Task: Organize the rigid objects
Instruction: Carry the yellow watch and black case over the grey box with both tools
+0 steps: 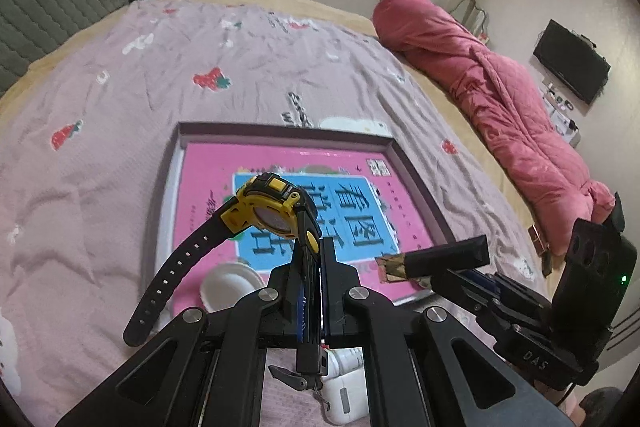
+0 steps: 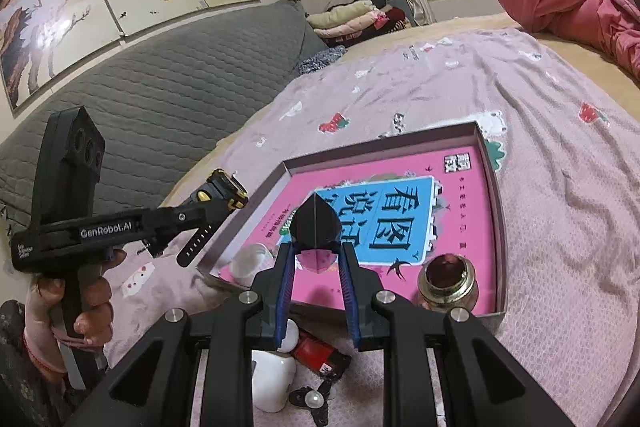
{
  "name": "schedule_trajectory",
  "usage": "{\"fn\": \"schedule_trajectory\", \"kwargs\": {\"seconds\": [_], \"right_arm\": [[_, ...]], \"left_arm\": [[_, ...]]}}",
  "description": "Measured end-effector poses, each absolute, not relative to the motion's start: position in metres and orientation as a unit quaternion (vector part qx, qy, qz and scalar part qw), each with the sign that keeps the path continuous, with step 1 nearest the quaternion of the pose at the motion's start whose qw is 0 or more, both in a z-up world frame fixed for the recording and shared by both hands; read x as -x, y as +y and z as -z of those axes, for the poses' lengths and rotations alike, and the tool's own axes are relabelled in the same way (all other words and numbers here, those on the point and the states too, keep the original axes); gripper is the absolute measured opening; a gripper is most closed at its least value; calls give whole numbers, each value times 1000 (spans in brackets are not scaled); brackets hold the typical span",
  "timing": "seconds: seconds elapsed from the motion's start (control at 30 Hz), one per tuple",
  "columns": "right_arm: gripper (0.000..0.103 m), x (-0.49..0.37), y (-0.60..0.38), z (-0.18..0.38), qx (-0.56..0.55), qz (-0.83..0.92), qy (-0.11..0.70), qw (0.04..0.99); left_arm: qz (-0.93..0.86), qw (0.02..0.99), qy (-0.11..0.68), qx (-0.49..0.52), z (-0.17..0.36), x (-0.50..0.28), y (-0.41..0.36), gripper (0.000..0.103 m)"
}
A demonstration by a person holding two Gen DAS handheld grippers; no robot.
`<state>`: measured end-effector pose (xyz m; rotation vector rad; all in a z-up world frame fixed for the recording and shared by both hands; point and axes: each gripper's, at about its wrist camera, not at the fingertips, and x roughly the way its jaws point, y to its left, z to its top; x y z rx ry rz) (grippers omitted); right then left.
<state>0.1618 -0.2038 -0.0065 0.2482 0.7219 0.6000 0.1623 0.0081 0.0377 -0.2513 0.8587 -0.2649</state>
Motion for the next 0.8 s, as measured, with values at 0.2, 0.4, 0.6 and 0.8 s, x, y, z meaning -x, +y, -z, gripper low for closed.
{"fn": "schedule_trajectory", "kwargs": {"seconds": [0.2,0.4,0.6,0.8], "right_arm": [[23,-165,-202,17,-121,-284,365,878],[23,-169,-199,27,-132,-289,382,868],[23,-170,-196,32,-135,-298,390,861],[23,-171,-200,35,-144,-292,395,859]], "left_arm": [[129,887,428,116,-22,-163,0,5],[126,883,438,112,-10,-163,-2,5],[125,881,443,107,-3,-163,-5,5],[121,878,451,102,3,-165,-7,5]]}}
